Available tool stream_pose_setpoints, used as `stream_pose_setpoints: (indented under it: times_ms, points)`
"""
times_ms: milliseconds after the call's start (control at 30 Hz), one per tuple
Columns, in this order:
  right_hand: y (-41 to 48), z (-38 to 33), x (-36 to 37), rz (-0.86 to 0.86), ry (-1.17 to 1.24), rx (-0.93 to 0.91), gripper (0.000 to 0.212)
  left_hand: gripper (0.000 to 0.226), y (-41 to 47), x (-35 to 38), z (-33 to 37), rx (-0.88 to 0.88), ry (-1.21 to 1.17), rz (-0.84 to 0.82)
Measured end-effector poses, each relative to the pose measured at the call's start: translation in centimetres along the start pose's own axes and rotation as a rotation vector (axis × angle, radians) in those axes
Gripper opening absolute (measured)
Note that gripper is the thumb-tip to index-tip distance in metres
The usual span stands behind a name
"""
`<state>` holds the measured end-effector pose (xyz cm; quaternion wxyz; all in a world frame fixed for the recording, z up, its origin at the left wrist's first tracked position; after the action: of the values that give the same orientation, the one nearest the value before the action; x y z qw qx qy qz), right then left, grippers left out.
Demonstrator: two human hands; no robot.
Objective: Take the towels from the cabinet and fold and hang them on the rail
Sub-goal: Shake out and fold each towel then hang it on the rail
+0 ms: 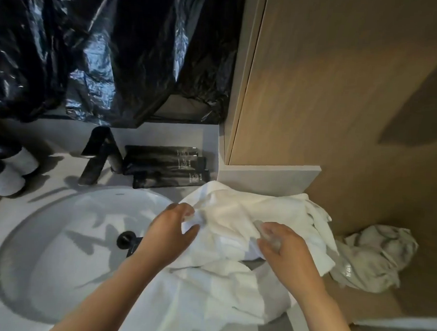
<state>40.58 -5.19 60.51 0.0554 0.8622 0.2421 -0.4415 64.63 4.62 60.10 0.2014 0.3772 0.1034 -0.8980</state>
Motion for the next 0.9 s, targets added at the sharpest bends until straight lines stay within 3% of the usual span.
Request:
stream_pose_setpoints:
  times_ms: [300, 433, 667, 900]
  points:
    - [-1.6, -0.5, 0.8, 0.058, -0.022, 0.07, 0.037, 0.034, 0.5, 1.1, -0.5, 0.075, -0.015, -0.143]
    - [-3.6, -0.1, 0.5, 0.086, -0.016, 0.104, 0.032, 0.041, -1.0, 1.3, -0.4, 0.09, -0.035, -0.129]
    - [-7.3, 1.0, 1.5, -0.028, -0.004, 0.128, 0.024, 0.036, -5.3, 2.2, -0.1, 0.131, -0.052, -0.156]
    - [-9.5, 2.4, 2.9, -0.143, -0.006, 0.14, 0.043, 0.037, -9.7, 4.3, -1.2, 0.03, -0.021, -0.229]
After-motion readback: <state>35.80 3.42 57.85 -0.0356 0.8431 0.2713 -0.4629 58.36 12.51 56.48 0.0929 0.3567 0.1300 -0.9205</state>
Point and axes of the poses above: each hand's wrist, its own y-axis towards the middle knuckle, its own x-axis out of the palm, z = x × y, the point moved 3 cm from there along y, towards the middle knuckle, and after that the axes turned 4 degrees about -y, right-handed, at the moved point
